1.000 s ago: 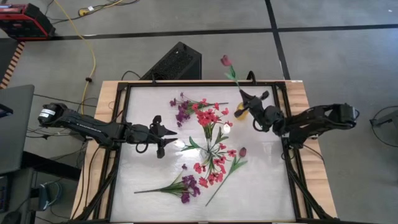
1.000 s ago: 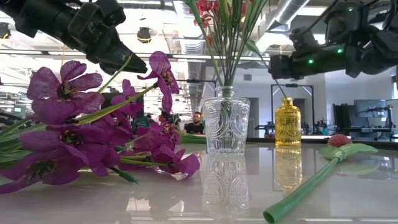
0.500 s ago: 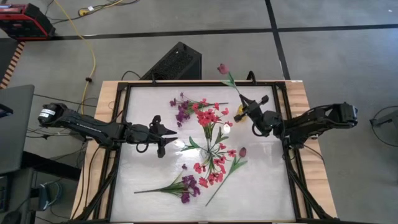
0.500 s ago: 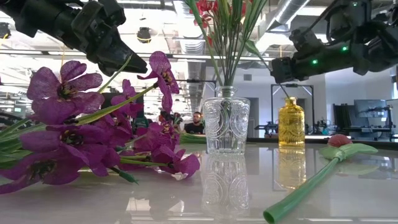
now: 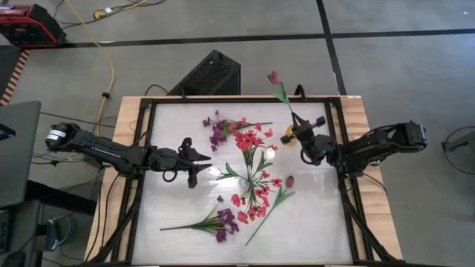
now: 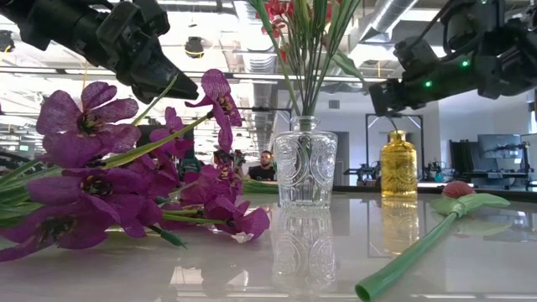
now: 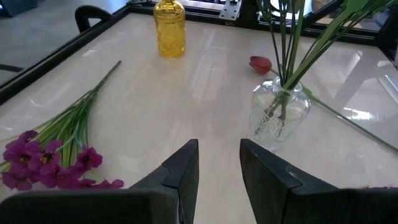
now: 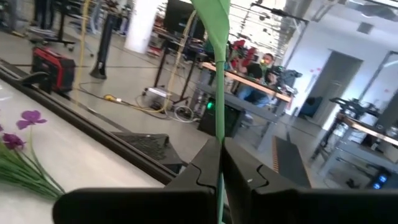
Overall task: Sort flowers into vase by color
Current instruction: Put the top dark red tulip into the yellow vase, then put the dark red tulip into the yellow vase
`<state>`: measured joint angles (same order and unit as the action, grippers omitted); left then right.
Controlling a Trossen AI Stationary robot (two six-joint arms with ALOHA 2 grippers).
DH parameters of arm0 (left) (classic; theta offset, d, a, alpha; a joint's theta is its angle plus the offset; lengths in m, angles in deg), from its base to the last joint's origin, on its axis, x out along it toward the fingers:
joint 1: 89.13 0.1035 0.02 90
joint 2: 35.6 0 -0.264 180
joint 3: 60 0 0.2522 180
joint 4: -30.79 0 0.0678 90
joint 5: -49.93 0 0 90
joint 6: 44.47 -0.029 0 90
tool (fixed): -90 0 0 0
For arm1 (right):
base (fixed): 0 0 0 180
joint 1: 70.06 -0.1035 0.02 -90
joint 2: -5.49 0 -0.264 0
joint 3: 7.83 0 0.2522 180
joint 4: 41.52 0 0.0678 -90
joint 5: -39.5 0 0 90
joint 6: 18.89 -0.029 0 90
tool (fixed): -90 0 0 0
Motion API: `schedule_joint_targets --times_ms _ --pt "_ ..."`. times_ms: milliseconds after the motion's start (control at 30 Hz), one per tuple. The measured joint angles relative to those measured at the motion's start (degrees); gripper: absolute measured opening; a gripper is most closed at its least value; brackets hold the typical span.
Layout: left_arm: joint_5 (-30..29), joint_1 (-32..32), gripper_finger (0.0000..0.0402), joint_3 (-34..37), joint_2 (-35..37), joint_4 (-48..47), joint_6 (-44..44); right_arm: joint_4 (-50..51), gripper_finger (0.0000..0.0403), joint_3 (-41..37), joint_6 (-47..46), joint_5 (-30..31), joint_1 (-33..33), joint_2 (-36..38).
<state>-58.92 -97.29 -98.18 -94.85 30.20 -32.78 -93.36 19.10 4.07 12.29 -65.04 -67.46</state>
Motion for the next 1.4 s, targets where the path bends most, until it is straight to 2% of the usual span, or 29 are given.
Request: schedule_joint_targets --times_ms 167,333,700,833,1033,1267,1400 --pt "-0.08 0.0 0.0105 0.0 0.0 -0.14 -0.01 0.0 0.0043 0.0 -0.15 2.02 -1.69 0.0" --pt "-0.57 0.02 0.0105 0.0 0.0 -0.2 -0.02 0.0 0.0068 0.02 -1.36 5.42 -2.97 0.0" --pt "-0.68 0.02 0.0105 0.0 0.0 -0.38 -0.04 0.0 0.019 0.06 2.9 16.66 -8.65 0.0" --pt "-0.66 0.01 0.0105 0.0 0.0 -0.66 -0.71 -0.02 0.0219 1.63 6.66 21.15 -12.88 0.0" --pt "-1.38 0.57 0.0105 -0.02 0.02 -2.9 -0.38 -0.04 0.0226 7.75 15.97 26.86 -20.66 0.0" --pt "3.89 1.01 0.0105 -0.02 0.02 -9.22 1.05 -0.07 0.0226 14.58 20.79 27.21 -32.41 0.02" --pt "4.06 0.98 0.0105 -0.02 0.02 -9.47 0.84 -0.04 0.0226 18.47 20.98 27.23 -38.94 0.02"
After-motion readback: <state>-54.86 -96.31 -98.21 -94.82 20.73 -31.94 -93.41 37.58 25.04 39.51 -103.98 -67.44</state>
